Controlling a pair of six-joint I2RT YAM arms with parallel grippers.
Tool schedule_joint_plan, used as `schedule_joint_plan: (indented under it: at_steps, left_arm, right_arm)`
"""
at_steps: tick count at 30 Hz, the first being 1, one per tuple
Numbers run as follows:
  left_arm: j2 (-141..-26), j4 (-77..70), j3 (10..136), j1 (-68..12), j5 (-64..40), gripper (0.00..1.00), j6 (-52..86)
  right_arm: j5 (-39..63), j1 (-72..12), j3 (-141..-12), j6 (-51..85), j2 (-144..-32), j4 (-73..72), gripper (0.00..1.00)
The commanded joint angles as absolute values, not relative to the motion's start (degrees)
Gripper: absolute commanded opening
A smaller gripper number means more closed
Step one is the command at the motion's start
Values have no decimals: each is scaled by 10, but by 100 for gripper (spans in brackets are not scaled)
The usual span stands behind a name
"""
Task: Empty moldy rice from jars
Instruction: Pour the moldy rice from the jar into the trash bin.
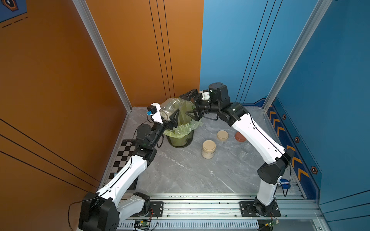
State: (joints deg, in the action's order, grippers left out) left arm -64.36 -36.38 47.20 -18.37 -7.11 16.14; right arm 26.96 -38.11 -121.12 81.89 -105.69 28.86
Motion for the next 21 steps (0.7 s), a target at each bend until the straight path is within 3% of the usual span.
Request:
schedule_joint_plan:
  at_steps: [1,21]
  left_arm:
    - [-620,-327,529,-178,-95,0,159]
    - [-672,163,784,-155,-116,0,136]
  right_arm:
    - [259,-378,-1190,783,-1034,285,100]
    - [183,-377,-1176,494,-993,389,100]
